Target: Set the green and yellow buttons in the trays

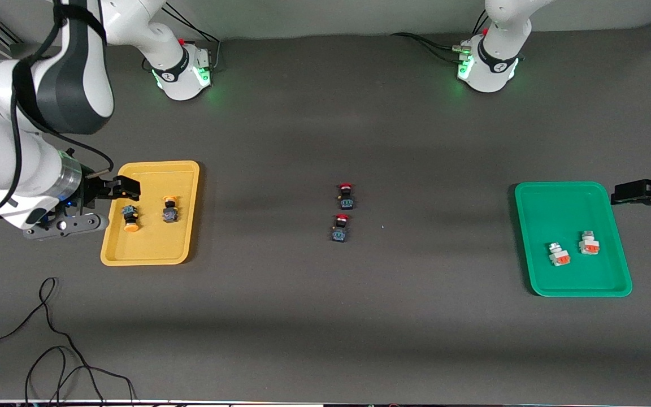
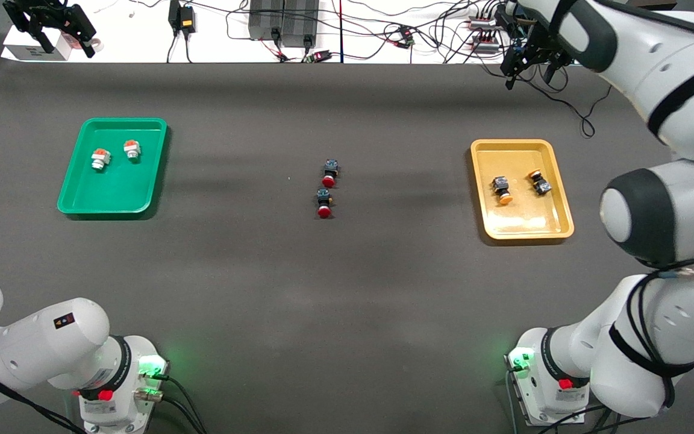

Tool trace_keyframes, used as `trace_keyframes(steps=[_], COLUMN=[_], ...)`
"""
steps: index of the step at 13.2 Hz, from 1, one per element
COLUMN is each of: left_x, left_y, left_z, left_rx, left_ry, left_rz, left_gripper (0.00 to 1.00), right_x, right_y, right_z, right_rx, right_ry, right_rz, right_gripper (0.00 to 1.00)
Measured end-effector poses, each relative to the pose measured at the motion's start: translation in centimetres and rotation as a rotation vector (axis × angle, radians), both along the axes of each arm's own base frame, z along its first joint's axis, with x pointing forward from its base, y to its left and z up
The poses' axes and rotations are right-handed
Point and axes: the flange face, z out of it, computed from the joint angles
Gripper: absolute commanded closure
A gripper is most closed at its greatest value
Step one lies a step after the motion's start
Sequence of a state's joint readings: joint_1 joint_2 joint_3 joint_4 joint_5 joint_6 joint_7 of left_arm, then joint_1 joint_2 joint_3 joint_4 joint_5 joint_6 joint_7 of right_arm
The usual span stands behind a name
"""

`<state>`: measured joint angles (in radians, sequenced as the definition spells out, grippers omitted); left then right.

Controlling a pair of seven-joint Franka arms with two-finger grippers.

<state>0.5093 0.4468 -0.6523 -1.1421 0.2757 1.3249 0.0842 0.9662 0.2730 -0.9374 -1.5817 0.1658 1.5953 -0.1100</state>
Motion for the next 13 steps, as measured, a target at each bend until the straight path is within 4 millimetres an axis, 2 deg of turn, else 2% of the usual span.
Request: trace_keyframes(steps=[2, 6, 7, 11, 13], left_x=[0.1, 0.3, 0.4, 0.5, 0.2], left_y=[0.4, 2.7, 2.7, -0.3, -1.4], left_z=[-0.2, -0.5, -0.4, 0.5, 0.9], left_rx=[0.001, 0.03, 0.047, 0.128, 0.121], left_ry=[0.003, 0.004, 0.004, -0.005, -0.051], left_rz=[0.007, 0.03, 0.02, -0.021, -0.024], left_gripper=[0.0, 0.0, 0.0, 0.0, 0.0], right_x=[-0.7, -2.5, -2.8, -4.0, -4.2], right_y=[-1.1, -4.9, -6.0, -9.9, -10.9], right_z=[0.6, 1.8, 2.3, 4.1, 4.5], right_rx=[0.017, 0.075, 0.08, 0.086, 0.083], right_ry=[0.007, 0.01, 0.003, -0.028, -0.037], right_rz=[-0.035, -0.08, -0.091, -0.147, -0.164], right_gripper=[0.0, 0.0, 0.0, 0.0, 0.0])
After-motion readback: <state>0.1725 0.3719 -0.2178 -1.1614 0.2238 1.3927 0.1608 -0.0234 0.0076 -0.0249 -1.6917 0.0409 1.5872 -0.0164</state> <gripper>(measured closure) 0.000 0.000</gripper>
